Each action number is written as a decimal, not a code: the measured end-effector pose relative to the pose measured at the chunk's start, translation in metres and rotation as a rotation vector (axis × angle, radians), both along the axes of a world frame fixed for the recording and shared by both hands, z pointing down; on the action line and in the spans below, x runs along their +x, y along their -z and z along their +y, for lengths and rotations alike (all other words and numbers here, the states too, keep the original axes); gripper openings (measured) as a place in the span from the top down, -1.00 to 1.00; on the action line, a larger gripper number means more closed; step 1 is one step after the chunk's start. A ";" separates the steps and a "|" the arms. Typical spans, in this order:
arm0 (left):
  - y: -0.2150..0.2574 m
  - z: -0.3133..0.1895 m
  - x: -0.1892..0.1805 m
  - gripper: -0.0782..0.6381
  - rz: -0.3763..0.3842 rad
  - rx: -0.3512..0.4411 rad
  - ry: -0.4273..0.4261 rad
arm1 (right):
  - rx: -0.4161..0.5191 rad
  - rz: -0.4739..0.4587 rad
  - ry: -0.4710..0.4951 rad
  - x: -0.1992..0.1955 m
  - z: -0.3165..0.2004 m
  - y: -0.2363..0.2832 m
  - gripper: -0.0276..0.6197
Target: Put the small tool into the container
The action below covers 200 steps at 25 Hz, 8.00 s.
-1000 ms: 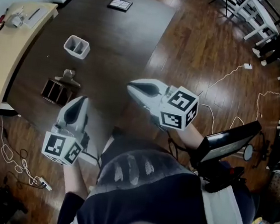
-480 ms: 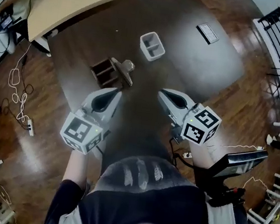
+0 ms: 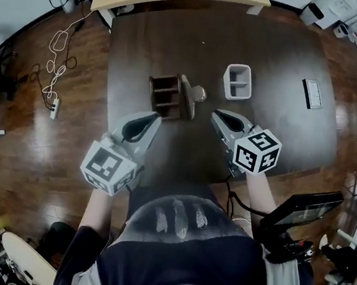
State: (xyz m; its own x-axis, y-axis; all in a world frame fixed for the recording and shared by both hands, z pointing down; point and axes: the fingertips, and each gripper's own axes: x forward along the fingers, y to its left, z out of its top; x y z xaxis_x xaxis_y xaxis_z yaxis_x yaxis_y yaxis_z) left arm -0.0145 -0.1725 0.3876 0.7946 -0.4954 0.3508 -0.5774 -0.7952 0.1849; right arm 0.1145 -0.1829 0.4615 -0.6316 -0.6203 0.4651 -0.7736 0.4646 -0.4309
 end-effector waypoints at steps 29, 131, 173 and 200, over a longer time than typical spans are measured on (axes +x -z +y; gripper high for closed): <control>-0.024 -0.014 -0.056 0.78 0.016 -0.049 0.143 | -0.483 0.291 0.101 0.001 -0.092 -0.199 0.36; -0.016 0.029 -0.135 0.78 0.151 -0.013 0.024 | 0.311 0.067 0.171 -0.176 -0.018 0.060 0.91; 0.019 0.213 0.168 0.78 0.107 0.053 -0.712 | 0.387 -0.478 -0.538 0.092 0.275 0.121 0.91; 0.023 0.342 0.376 0.78 0.092 0.121 -1.071 | 0.367 -0.402 -0.801 0.257 0.405 0.103 0.91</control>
